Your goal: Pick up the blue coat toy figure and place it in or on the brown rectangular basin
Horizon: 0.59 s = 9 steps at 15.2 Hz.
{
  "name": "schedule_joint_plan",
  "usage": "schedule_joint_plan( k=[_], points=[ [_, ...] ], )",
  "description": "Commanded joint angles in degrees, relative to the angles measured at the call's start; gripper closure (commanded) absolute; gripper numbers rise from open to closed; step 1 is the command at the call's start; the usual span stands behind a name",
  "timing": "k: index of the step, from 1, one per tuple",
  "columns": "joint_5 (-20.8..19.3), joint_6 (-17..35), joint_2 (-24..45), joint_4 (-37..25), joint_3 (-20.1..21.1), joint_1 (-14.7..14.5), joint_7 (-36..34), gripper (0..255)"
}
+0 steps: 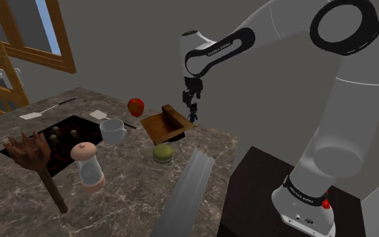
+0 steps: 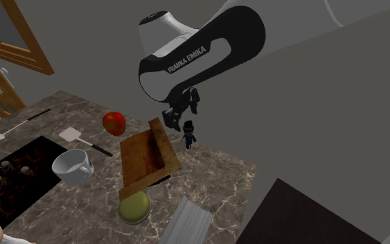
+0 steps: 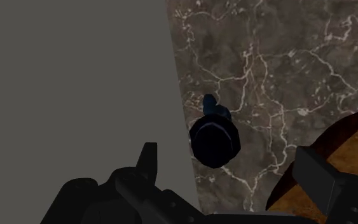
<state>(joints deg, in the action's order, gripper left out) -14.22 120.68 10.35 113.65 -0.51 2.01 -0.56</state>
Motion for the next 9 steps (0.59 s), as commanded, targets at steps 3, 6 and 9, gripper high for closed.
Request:
schedule_joint_plan(
  k=[3, 6, 9],
  points=[
    [-0.66, 2.8, 3.95, -1.16, -0.29, 0.23, -0.18, 0],
    [-0.97, 4.84, 5.02, -0.24, -0.51, 0.46, -0.37, 0],
    [-1.14, 5.9, 5.62, 0.21, -0.62, 0.57, -0.47, 0]
  ],
)
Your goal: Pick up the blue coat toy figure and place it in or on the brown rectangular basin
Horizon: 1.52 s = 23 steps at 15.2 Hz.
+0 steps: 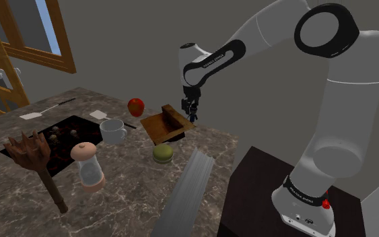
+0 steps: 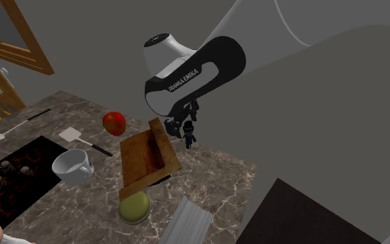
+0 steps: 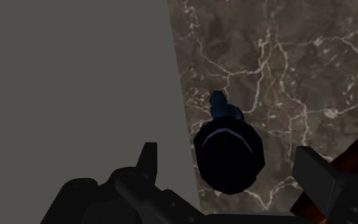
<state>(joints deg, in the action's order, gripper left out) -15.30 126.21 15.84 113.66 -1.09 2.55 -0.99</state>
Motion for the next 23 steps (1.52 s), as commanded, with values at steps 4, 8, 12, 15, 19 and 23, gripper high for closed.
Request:
schedule_joint_plan(
  k=[4, 8, 12, 15, 19, 23],
  points=[
    [-0.06, 0.36, 0.14, 0.2, -0.04, 0.03, -0.04, 0],
    [-0.06, 0.35, 0.13, 0.19, -0.04, 0.03, -0.04, 255],
    [-0.06, 0.35, 0.14, 0.19, -0.03, 0.03, -0.04, 255],
    [-0.06, 0.34, 0.13, 0.18, -0.03, 0.03, -0.05, 255],
    [0.16, -0.92, -0.72, -0.25, 0.03, 0.03, 0.31, 255],
    [0.57, -3.53, -2.3, -1.35, 0.13, 0.01, 0.99, 255]
  ],
)
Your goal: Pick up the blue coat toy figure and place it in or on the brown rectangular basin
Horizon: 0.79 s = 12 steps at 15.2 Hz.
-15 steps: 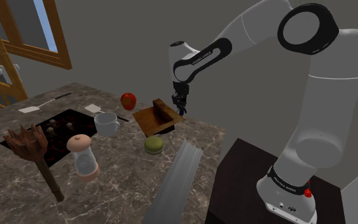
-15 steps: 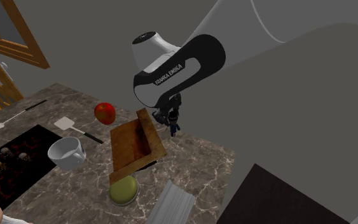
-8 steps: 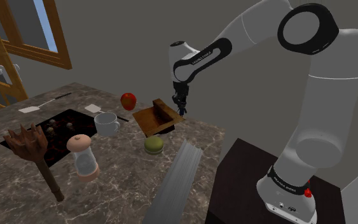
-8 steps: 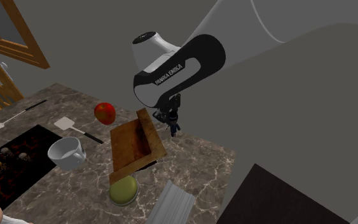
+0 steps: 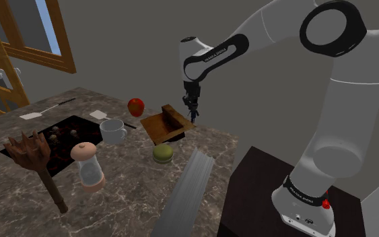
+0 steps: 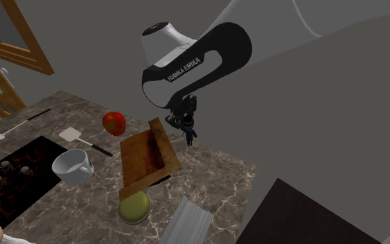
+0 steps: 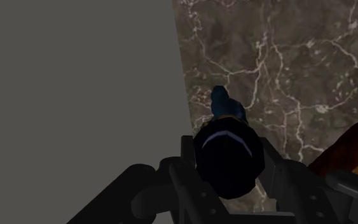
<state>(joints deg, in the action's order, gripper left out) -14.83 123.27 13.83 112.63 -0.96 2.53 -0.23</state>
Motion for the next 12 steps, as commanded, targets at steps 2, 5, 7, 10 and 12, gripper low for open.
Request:
schedule_joint_plan(
  k=[2, 5, 7, 10, 12],
  points=[
    [0.29, -1.91, -1.01, -0.94, 0.05, 0.03, 0.56, 255],
    [0.56, -3.91, -2.04, -1.96, 0.11, 0.0, 1.06, 255],
    [0.73, -5.26, -2.67, -2.7, 0.15, -0.02, 1.38, 255],
    [0.97, -7.29, -3.54, -3.91, 0.2, -0.05, 1.85, 255],
    [1.11, -8.67, -4.06, -4.78, 0.24, -0.07, 2.17, 255]
  ],
)
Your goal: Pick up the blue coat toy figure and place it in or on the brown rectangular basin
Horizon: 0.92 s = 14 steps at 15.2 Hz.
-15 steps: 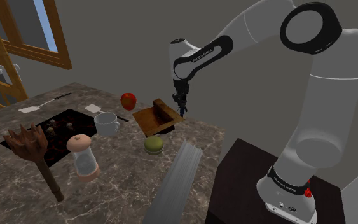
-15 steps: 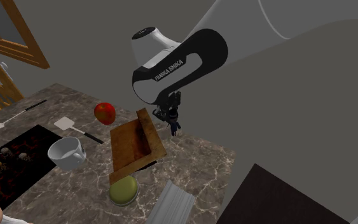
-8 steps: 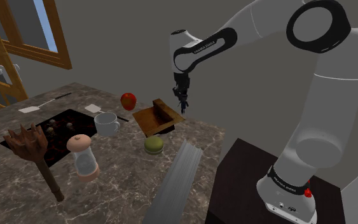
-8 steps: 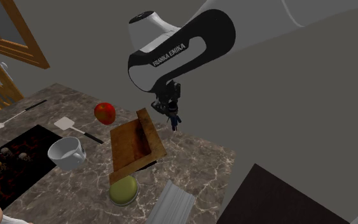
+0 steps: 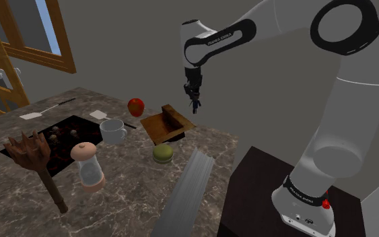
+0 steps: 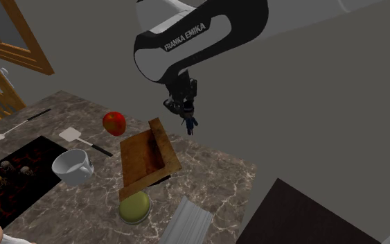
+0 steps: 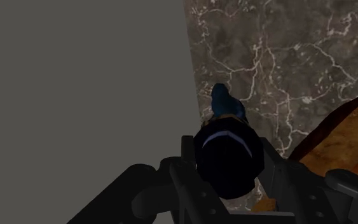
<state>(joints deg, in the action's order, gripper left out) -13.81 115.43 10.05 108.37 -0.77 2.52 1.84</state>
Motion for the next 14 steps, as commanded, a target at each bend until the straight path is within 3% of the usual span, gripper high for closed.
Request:
schedule_joint_plan(
  k=[1, 14],
  points=[
    [0.16, -1.52, -0.54, -0.97, 0.07, -0.07, 0.25, 255],
    [0.89, -10.7, -2.73, -8.14, 0.24, -0.25, 2.19, 255]
  ],
)
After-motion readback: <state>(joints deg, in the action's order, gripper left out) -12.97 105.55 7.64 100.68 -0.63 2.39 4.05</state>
